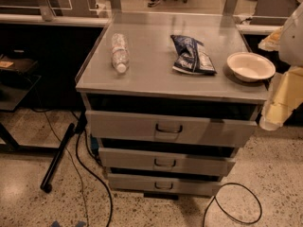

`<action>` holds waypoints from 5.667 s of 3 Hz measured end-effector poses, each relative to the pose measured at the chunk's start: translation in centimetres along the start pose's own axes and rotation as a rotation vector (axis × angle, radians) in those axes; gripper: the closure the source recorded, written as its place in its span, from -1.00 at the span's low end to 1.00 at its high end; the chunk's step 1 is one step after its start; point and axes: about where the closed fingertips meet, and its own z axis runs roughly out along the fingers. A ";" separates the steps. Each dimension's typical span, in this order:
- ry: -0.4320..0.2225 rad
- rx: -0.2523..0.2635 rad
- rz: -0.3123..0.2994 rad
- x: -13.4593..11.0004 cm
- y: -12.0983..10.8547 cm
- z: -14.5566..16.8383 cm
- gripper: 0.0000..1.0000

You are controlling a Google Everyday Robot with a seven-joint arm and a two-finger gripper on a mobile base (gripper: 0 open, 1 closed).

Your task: Open middle drawer

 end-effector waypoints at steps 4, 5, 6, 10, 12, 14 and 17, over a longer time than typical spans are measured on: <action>0.067 -0.137 0.112 4.1 9.0 11.0 -1.00; 0.078 -0.164 0.113 4.7 10.1 12.0 -1.00; 0.061 -0.195 0.118 5.0 11.0 13.2 -1.00; -0.003 -0.362 0.121 5.9 16.8 28.3 -1.00; -0.095 -0.312 0.239 7.1 14.2 38.6 -1.00; -0.115 -0.357 0.267 7.0 15.0 41.0 -1.00; -0.168 -0.293 0.335 7.1 9.6 49.5 -1.00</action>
Offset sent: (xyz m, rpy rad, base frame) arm -0.0554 -0.0009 -0.1070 -0.0593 0.1515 -0.0814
